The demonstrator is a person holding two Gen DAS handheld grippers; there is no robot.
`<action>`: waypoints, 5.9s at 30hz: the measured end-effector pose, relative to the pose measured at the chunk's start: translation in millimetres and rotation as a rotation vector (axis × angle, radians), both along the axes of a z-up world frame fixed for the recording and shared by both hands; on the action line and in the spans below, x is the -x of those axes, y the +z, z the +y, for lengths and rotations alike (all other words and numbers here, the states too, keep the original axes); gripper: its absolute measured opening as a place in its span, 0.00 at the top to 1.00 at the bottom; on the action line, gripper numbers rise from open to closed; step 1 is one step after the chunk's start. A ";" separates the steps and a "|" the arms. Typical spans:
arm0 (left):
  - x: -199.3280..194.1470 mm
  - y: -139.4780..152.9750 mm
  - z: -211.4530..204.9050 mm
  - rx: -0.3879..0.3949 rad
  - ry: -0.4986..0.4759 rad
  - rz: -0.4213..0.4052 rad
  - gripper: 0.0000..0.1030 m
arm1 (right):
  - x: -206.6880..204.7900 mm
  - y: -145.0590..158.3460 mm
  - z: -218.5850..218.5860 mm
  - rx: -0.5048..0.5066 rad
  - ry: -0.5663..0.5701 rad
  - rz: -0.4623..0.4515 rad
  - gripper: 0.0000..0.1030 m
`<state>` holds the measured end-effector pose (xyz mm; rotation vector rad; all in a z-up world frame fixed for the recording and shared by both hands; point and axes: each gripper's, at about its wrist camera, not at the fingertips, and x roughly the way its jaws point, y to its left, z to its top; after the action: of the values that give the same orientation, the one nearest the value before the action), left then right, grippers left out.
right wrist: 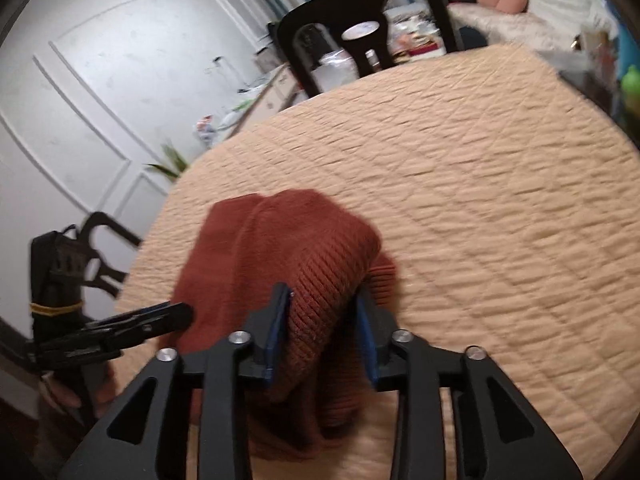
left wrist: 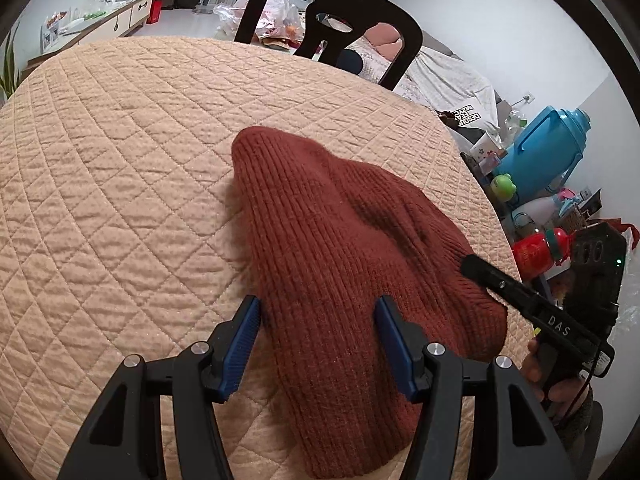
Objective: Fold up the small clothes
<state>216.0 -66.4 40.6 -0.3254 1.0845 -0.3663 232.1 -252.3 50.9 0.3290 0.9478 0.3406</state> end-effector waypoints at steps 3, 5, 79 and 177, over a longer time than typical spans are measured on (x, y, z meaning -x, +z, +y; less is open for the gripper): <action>1.5 -0.2 -0.5 -0.006 0.002 -0.003 0.40 | 9.8 16.4 -1.0 0.099 -0.063 -0.072 0.63; 1.9 0.1 -1.1 -0.006 0.003 -0.004 0.40 | 20.9 30.3 7.4 0.149 -0.051 -0.152 0.63; 14.1 -3.0 -3.8 0.007 -0.075 -0.122 0.06 | 8.7 -24.2 -4.5 -0.184 0.097 0.101 0.27; 35.5 15.5 211.8 0.085 0.207 -0.102 0.59 | 13.3 17.0 228.3 -0.177 0.278 0.017 0.72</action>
<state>180.4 145.4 56.1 -0.4855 0.9278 -0.2415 218.8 -24.0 67.9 0.3625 0.9842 0.6797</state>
